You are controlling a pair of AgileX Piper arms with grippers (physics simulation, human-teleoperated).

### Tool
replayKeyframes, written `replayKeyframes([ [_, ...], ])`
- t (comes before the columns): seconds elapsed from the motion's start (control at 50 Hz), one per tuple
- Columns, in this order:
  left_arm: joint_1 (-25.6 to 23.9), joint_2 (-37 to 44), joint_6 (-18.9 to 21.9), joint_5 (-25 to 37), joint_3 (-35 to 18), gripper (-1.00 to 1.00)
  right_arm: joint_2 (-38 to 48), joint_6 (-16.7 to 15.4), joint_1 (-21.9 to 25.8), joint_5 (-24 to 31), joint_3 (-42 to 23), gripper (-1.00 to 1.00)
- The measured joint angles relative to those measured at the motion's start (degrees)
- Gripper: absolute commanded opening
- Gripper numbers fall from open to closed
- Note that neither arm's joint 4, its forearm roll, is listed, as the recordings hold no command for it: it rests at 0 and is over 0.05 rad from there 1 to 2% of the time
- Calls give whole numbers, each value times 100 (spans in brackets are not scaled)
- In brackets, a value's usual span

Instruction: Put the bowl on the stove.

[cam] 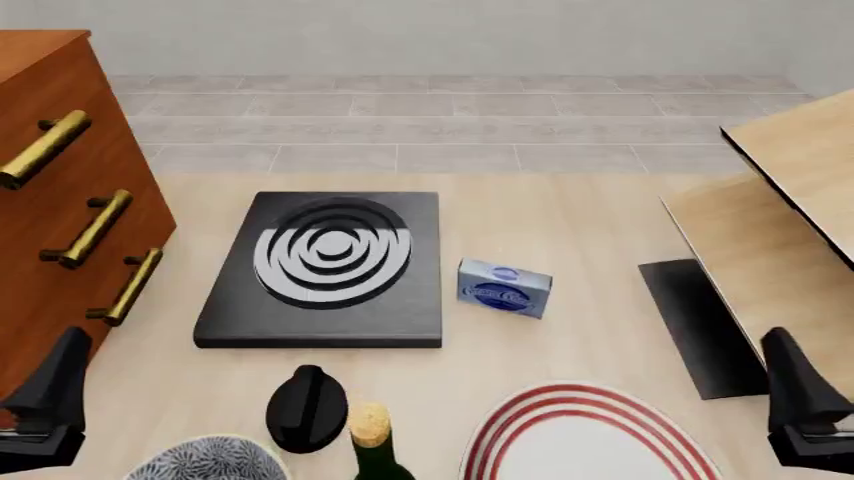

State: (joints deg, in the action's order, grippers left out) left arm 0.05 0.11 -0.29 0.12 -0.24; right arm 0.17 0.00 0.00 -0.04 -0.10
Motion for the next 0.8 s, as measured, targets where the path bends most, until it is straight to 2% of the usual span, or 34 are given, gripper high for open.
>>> replayKeyframes([
  [0.46,-54,9,297,410,-311,100,24,0,0,-6,-13,100],
  [0.62,-89,0,279,1128,-834,100,25,0,0,-6,-14,100],
  [0.8,-159,-6,157,2393,-1844,100,26,0,0,-6,-15,100],
])
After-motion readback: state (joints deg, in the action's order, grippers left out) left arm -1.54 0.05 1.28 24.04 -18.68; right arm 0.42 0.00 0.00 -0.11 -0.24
